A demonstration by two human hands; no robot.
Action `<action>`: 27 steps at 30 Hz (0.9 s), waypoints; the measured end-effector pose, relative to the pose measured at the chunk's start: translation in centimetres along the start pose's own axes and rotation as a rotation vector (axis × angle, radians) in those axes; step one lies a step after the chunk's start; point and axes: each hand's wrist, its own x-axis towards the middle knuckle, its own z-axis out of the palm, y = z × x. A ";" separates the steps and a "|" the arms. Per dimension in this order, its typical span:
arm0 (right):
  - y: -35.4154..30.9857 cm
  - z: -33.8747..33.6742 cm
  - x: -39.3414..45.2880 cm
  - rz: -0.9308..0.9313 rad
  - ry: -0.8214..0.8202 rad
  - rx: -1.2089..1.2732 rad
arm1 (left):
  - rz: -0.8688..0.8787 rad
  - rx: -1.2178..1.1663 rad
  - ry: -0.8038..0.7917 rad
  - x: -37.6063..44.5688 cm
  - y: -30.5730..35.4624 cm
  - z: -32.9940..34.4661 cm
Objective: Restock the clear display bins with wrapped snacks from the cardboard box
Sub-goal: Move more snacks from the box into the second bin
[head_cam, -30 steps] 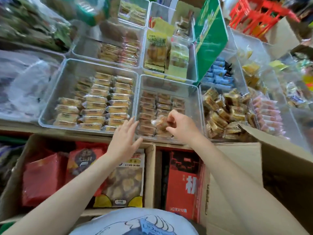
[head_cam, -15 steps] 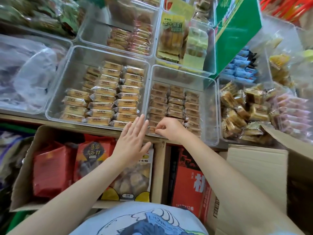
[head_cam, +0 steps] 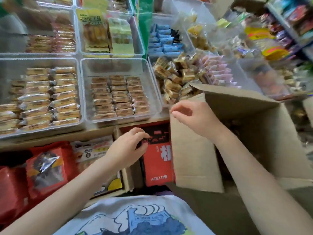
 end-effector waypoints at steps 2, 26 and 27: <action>2.2 -3.1 -2.5 0.015 0.085 0.029 | 0.058 -0.014 -0.004 0.6 3.0 1.2; 29.9 9.5 -8.7 0.259 -1.110 -0.557 | -0.179 -0.310 0.370 4.5 18.9 13.5; 30.6 10.2 -8.7 0.218 -1.097 -0.532 | -0.187 -0.310 0.370 4.4 19.0 13.5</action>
